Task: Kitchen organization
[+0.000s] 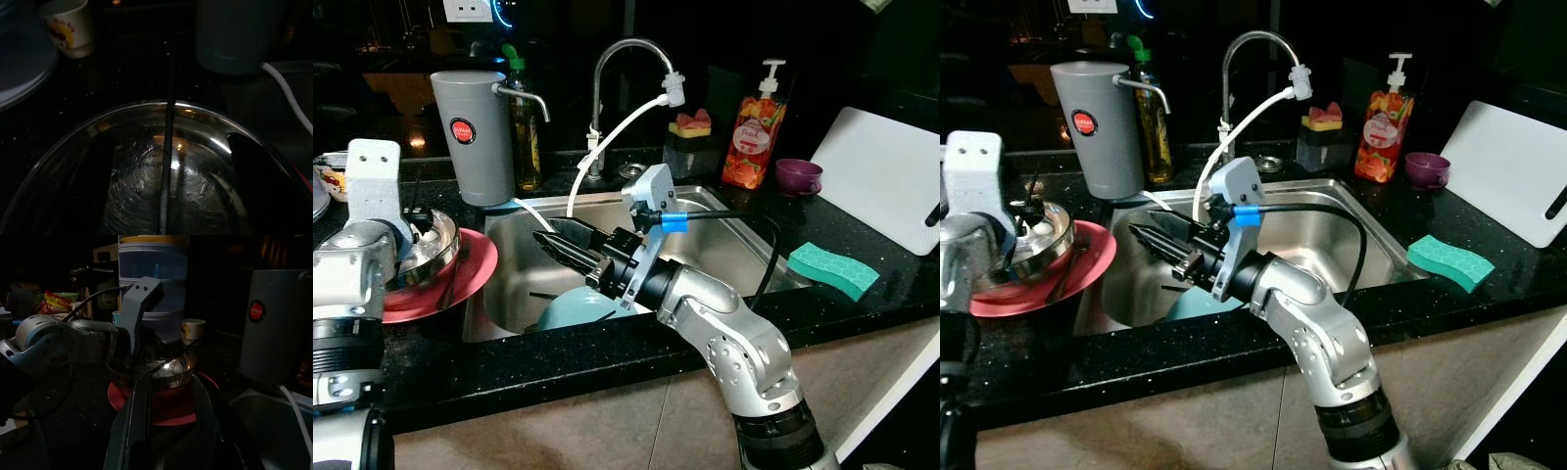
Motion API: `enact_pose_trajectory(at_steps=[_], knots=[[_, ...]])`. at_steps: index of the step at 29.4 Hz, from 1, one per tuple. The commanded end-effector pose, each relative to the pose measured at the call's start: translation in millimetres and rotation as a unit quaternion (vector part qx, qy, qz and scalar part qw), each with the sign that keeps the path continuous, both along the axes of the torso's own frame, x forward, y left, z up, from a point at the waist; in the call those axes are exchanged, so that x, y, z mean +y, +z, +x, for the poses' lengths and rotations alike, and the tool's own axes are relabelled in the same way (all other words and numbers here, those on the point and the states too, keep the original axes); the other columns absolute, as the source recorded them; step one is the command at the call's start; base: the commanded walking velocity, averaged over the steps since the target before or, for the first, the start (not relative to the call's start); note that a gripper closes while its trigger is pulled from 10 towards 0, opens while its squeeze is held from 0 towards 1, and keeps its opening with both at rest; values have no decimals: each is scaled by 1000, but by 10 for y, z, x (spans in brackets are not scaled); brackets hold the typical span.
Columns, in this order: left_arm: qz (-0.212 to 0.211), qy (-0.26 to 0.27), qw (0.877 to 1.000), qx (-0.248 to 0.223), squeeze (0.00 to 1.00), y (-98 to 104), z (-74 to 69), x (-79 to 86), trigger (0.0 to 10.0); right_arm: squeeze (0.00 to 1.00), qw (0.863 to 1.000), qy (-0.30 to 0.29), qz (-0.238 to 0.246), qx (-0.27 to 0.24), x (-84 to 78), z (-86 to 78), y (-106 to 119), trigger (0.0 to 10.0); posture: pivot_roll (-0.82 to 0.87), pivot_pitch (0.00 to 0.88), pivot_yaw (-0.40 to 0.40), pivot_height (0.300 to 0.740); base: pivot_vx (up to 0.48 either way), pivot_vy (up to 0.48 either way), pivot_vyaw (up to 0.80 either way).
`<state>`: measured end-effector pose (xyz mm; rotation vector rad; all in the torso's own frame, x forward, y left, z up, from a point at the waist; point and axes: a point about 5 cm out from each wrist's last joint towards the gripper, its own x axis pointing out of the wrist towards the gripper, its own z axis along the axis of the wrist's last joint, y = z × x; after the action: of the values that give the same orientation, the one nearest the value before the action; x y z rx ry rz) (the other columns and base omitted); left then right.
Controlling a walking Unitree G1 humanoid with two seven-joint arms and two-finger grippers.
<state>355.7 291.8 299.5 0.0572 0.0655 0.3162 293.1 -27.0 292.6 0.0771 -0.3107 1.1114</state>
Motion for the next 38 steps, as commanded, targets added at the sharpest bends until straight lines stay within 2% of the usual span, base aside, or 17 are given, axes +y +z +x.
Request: enact_pose_trajectory(at_steps=[1,4,5,8,11,12,13,14,16,17,25,28,32,35,36,37,38], knots=[[-13,6,1000,23,1000,-98,-16,70,10000,0,1000,10,1,-5,9,-31,10,10000,77,90,-32,740,0,0,0],[-20,16,999,36,1000,-144,-19,110,10000,0,1000,10,2,-5,4,-33,11,10000,77,90,-32,740,0,0,0],[-32,16,999,40,0,-172,-18,122,10000,0,1000,9,2,-4,1,-29,10,10000,77,90,-32,740,0,0,0],[-61,16,997,48,0,-240,-9,140,10000,0,1000,7,3,-4,-3,-23,8,10000,77,90,-32,740,0,0,0],[-95,8,993,67,0,-403,50,160,10000,0,1000,2,8,-2,-9,-5,14,10000,83,85,-40,740,0,0,0],[-95,9,993,72,0,-437,71,167,8745,0,1000,0,9,-2,-9,0,17,10000,83,85,-40,740,0,0,0],[-93,9,993,76,0,-459,89,174,7961,0,1000,-3,10,-2,-9,5,20,10000,83,85,-40,740,0,0,0],[-91,9,993,78,0,-470,100,178,7961,0,1000,-4,10,-2,-9,7,21,10000,83,85,-40,740,0,0,0],[-88,13,992,85,0,-486,114,201,1020,0,1000,-10,14,-2,-16,20,31,10000,78,82,-34,740,0,0,0],[-86,15,992,87,0,-488,117,213,0,0,1000,-14,17,-2,-24,26,38,10000,78,82,-34,740,0,0,0],[-62,19,995,75,0,-417,125,217,0,0,999,-22,23,-3,-50,42,54,10000,75,83,-33,740,0,0,0],[-34,29,998,54,0,-321,149,227,0,0,999,-23,24,-2,-50,49,61,10000,77,83,-37,740,0,0,0],[-32,51,998,13,0,-203,165,275,0,0,999,-24,24,-3,-44,55,64,10000,77,84,-40,740,0,0,0],[-34,56,998,6,0,-184,164,290,0,0,999,-24,24,-3,-44,56,64,10000,77,84,-40,740,0,0,0],[-19,61,998,-11,0,-124,157,299,6039,0,999,-25,25,-3,-45,56,65,10000,77,84,-40,740,0,0,0],[-4,58,997,-40,0,-25,152,275,10000,0,999,-26,25,-3,-49,58,65,10000,74,87,-43,740,0,0,0],[15,32,997,-71,0,80,160,180,10000,0,999,-32,23,-4,-64,68,60,10000,76,88,-46,740,0,0,0]])
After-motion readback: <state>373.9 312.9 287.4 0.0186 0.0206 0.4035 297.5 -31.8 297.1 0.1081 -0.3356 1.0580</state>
